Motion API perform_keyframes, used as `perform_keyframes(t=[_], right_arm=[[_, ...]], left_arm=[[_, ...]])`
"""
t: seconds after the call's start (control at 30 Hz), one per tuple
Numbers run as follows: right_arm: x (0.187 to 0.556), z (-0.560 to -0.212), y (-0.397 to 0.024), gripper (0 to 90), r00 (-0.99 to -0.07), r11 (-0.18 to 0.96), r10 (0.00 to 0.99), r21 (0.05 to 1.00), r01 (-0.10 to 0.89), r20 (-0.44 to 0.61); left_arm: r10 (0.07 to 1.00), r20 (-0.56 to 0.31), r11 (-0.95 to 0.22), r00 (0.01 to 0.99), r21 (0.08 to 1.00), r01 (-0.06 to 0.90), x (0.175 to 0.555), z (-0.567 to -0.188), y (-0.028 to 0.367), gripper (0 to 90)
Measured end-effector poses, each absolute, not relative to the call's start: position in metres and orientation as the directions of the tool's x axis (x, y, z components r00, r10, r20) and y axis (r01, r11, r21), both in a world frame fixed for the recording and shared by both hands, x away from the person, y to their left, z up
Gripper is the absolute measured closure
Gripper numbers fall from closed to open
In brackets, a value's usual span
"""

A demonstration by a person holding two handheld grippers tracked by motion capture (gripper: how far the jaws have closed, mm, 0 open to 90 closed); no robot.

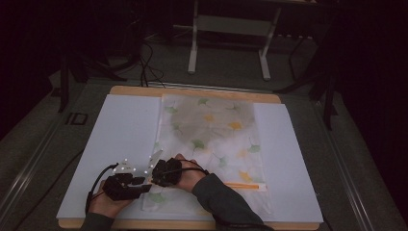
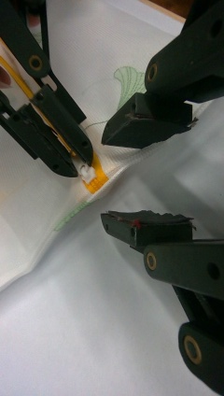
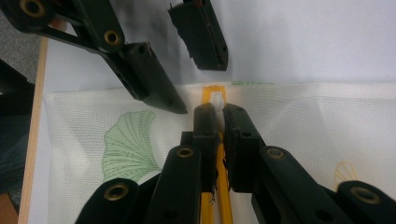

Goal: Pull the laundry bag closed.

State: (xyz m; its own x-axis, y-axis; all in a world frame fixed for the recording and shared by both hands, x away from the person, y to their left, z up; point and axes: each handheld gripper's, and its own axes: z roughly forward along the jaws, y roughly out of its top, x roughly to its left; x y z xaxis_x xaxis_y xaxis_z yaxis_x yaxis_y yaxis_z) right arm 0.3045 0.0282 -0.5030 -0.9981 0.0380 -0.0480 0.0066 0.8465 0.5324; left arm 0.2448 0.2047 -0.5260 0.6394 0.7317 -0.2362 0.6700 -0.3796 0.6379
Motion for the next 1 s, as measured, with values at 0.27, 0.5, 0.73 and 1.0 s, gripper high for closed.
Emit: perform_keyframes(t=[0.27,0.5,0.73,1.0], right_arm=[[0.301,-0.496,0.025,84.2,-0.997,0.847,0.03,0.531,-0.011,-0.069],[0.301,-0.493,0.022,84.2,-0.997,0.843,0.021,0.538,-0.025,-0.079],[0.3,-0.496,0.02,84.3,-0.997,0.845,0.021,0.534,-0.022,-0.075],[0.301,-0.499,0.017,84.3,-0.997,0.846,0.024,0.532,-0.018,-0.072]], left_arm=[[0.721,-0.266,-0.38,0.64,0.621,0.685,0.251,-0.529,0.2,57.0],[0.697,-0.272,-0.402,0.663,0.617,0.676,0.254,-0.53,0.195,65.2],[0.679,-0.286,-0.405,0.676,0.622,0.67,0.254,-0.53,0.194,80.9],[0.674,-0.282,-0.403,0.682,0.633,0.66,0.252,-0.528,0.193,85.6]])
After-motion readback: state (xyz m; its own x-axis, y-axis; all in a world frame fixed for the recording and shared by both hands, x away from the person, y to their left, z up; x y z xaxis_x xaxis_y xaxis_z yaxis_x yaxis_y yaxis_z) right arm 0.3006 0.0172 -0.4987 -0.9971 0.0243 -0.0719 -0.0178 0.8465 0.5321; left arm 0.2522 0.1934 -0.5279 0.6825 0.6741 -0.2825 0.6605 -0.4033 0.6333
